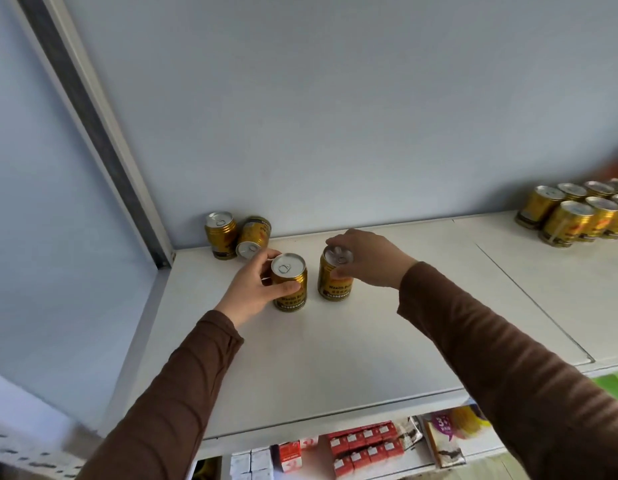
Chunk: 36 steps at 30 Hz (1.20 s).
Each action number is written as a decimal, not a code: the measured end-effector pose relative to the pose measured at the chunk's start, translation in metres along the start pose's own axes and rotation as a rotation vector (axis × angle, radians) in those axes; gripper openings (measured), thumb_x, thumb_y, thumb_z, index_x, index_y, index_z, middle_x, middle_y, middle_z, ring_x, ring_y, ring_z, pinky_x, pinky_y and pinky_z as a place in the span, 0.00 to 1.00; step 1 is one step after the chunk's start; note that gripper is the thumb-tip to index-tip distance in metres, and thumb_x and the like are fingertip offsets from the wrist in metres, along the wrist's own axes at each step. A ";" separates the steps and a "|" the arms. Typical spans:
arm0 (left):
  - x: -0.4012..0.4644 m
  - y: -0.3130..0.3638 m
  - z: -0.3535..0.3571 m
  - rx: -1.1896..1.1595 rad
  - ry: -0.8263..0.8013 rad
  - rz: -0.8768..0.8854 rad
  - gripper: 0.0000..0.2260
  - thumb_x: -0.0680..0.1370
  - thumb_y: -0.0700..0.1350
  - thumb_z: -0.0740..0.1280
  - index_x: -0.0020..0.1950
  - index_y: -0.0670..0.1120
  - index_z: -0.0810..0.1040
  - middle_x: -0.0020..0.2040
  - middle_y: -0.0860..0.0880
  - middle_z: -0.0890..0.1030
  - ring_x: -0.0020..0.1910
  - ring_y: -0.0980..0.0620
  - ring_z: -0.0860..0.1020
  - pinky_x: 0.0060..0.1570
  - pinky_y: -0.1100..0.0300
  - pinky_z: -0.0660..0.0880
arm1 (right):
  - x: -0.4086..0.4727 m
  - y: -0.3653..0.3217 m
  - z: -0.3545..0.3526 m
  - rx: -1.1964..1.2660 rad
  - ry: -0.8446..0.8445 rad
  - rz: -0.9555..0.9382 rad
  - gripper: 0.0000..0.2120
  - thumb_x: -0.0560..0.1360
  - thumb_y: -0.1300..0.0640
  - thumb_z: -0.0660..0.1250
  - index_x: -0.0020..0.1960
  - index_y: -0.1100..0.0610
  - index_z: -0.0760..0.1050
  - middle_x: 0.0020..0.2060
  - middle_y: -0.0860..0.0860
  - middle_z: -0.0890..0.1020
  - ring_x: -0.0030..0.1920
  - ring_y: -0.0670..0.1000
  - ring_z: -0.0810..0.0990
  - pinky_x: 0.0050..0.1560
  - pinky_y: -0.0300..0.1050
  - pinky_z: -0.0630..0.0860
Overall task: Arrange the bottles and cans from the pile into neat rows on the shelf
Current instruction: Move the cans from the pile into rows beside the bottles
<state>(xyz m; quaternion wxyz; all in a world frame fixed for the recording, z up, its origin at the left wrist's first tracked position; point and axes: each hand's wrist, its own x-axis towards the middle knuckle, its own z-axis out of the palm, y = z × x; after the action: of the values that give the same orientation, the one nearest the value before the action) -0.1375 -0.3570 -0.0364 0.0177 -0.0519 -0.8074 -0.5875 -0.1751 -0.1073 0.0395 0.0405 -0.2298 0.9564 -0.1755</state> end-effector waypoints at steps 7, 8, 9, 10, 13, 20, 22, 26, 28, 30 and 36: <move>-0.006 0.001 0.009 -0.031 -0.040 0.010 0.34 0.59 0.66 0.80 0.61 0.61 0.74 0.58 0.58 0.81 0.60 0.56 0.78 0.59 0.58 0.77 | -0.006 0.001 0.009 0.000 0.032 0.026 0.29 0.74 0.46 0.70 0.73 0.49 0.68 0.62 0.51 0.75 0.61 0.54 0.75 0.59 0.48 0.73; -0.009 0.000 0.010 -0.004 -0.045 0.006 0.35 0.60 0.65 0.80 0.63 0.62 0.72 0.60 0.58 0.80 0.62 0.56 0.77 0.61 0.58 0.75 | -0.007 0.001 0.009 0.011 0.034 0.028 0.29 0.74 0.46 0.70 0.73 0.50 0.68 0.62 0.51 0.75 0.61 0.54 0.75 0.58 0.47 0.73; -0.012 -0.002 0.011 0.045 -0.044 0.002 0.38 0.60 0.65 0.80 0.66 0.63 0.69 0.63 0.58 0.77 0.63 0.56 0.76 0.63 0.58 0.73 | -0.008 0.002 0.009 0.021 0.028 0.031 0.30 0.74 0.45 0.70 0.74 0.50 0.67 0.62 0.51 0.76 0.61 0.54 0.74 0.58 0.46 0.72; -0.016 -0.005 0.012 0.111 -0.036 -0.001 0.40 0.61 0.63 0.80 0.69 0.63 0.65 0.66 0.58 0.75 0.64 0.56 0.74 0.65 0.57 0.71 | -0.009 0.003 0.008 0.033 0.017 0.035 0.31 0.75 0.44 0.70 0.75 0.50 0.66 0.63 0.52 0.76 0.62 0.54 0.74 0.59 0.45 0.70; -0.022 -0.015 0.018 0.265 0.027 -0.017 0.43 0.65 0.57 0.81 0.73 0.59 0.59 0.69 0.55 0.70 0.66 0.53 0.72 0.67 0.54 0.69 | -0.012 0.008 0.005 0.090 0.013 0.066 0.34 0.75 0.40 0.68 0.77 0.50 0.63 0.68 0.52 0.74 0.66 0.54 0.72 0.64 0.46 0.68; -0.021 -0.021 0.032 0.341 0.091 -0.024 0.37 0.66 0.54 0.80 0.69 0.48 0.67 0.65 0.46 0.76 0.63 0.48 0.74 0.64 0.54 0.72 | -0.011 0.006 0.022 0.204 0.085 0.173 0.38 0.70 0.42 0.74 0.74 0.51 0.64 0.66 0.51 0.76 0.64 0.53 0.74 0.57 0.42 0.68; -0.020 -0.021 0.034 0.340 0.102 -0.018 0.36 0.66 0.54 0.80 0.69 0.47 0.69 0.64 0.45 0.76 0.63 0.47 0.75 0.63 0.52 0.73 | -0.011 0.005 0.026 0.217 0.120 0.195 0.35 0.70 0.42 0.74 0.72 0.52 0.67 0.63 0.50 0.78 0.61 0.53 0.75 0.54 0.42 0.69; -0.018 -0.022 0.038 0.300 0.126 0.024 0.33 0.67 0.51 0.80 0.67 0.46 0.71 0.64 0.46 0.78 0.62 0.48 0.76 0.59 0.58 0.72 | -0.017 0.006 0.027 0.289 0.178 0.217 0.30 0.68 0.44 0.76 0.66 0.51 0.72 0.56 0.48 0.80 0.55 0.51 0.77 0.52 0.44 0.73; -0.018 -0.020 0.041 0.266 0.121 0.044 0.31 0.67 0.50 0.81 0.65 0.46 0.72 0.62 0.47 0.79 0.61 0.49 0.77 0.58 0.59 0.72 | -0.025 0.010 0.024 0.310 0.206 0.225 0.29 0.68 0.45 0.76 0.65 0.51 0.73 0.55 0.48 0.80 0.54 0.50 0.77 0.51 0.44 0.73; -0.017 -0.014 0.048 0.221 0.102 0.062 0.31 0.66 0.49 0.81 0.64 0.47 0.72 0.61 0.48 0.79 0.59 0.50 0.78 0.59 0.57 0.74 | -0.037 0.018 0.019 0.318 0.242 0.233 0.27 0.68 0.45 0.76 0.64 0.51 0.74 0.53 0.47 0.80 0.53 0.50 0.77 0.51 0.45 0.74; -0.015 0.015 0.101 0.190 0.006 0.148 0.29 0.66 0.50 0.81 0.62 0.49 0.72 0.59 0.51 0.80 0.58 0.53 0.77 0.56 0.59 0.73 | -0.094 0.056 -0.004 0.307 0.335 0.302 0.25 0.69 0.45 0.75 0.63 0.50 0.75 0.52 0.47 0.81 0.51 0.48 0.77 0.48 0.42 0.72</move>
<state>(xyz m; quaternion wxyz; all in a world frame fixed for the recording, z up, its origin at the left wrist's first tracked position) -0.1180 -0.2575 -0.0547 0.0682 -0.1079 -0.8533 -0.5055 -0.1156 -0.0166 0.0236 -0.0583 -0.0436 0.9354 -0.3460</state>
